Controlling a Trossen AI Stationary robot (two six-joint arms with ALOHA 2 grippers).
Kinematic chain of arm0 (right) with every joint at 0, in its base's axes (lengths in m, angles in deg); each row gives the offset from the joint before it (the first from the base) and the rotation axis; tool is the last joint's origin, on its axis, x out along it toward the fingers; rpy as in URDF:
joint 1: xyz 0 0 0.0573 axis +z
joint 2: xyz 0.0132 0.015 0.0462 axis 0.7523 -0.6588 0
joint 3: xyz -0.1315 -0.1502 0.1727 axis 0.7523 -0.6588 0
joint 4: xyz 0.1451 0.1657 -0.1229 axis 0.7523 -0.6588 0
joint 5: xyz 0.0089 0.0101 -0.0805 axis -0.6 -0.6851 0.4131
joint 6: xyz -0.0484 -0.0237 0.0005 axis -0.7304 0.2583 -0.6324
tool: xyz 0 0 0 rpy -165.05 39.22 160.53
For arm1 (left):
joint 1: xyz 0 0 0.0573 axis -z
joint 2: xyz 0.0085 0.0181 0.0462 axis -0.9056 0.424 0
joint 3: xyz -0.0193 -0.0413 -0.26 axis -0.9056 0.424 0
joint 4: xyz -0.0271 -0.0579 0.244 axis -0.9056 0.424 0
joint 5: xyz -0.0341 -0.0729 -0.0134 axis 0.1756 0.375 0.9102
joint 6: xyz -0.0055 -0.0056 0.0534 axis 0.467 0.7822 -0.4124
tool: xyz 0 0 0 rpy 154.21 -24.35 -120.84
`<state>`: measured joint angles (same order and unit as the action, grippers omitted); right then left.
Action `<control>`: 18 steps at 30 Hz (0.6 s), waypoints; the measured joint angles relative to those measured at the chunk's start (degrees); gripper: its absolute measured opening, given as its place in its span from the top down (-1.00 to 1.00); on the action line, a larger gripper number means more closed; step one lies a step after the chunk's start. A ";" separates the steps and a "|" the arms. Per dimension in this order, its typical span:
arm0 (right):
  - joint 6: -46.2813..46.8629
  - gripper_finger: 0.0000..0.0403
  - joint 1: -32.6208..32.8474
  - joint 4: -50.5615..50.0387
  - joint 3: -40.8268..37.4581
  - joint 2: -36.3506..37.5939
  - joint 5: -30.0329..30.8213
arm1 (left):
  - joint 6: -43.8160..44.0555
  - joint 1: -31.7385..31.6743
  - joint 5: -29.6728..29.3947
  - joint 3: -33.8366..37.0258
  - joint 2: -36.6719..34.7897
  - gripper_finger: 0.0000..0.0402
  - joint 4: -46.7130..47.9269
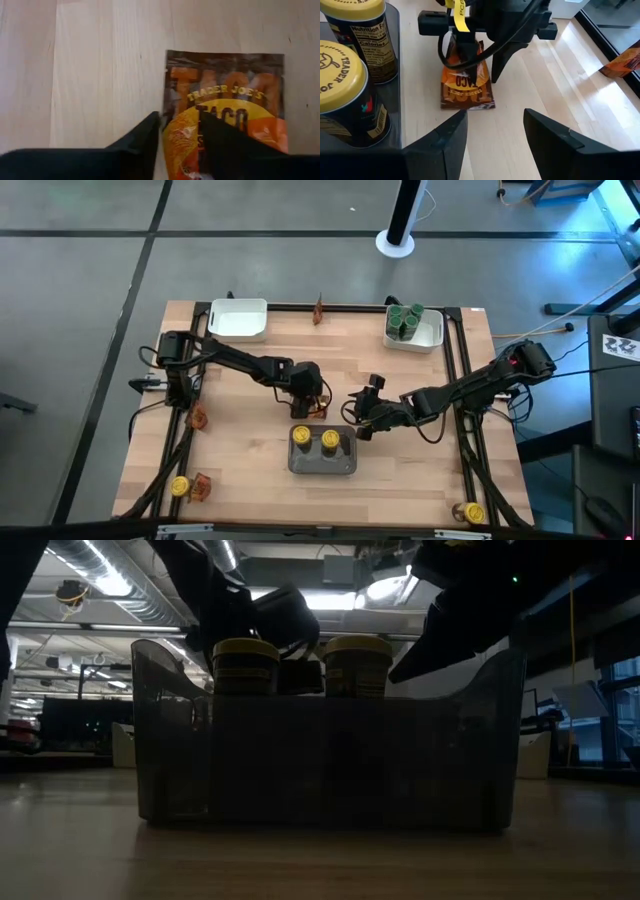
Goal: Sort spices by type
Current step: Put the middle right orange seasoning bag into the left white bin
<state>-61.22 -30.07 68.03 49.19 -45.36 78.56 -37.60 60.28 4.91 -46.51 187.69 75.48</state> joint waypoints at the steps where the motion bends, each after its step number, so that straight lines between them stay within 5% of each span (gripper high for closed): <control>1: 0.00 0.03 0.00 0.00 0.00 0.00 -0.01 | -0.46 -0.02 0.22 0.13 0.00 0.44 0.17; 7: 0.00 0.03 0.01 0.00 0.00 0.02 0.00 | -2.27 -0.05 0.38 0.56 0.11 0.93 0.25; 18: 0.00 0.03 0.00 -0.12 0.00 0.02 -0.13 | -2.69 1.72 -3.61 1.24 -4.83 1.00 2.64</control>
<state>-61.22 -30.07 67.91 49.19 -45.34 78.43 -40.29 62.00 1.31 -45.27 182.86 78.13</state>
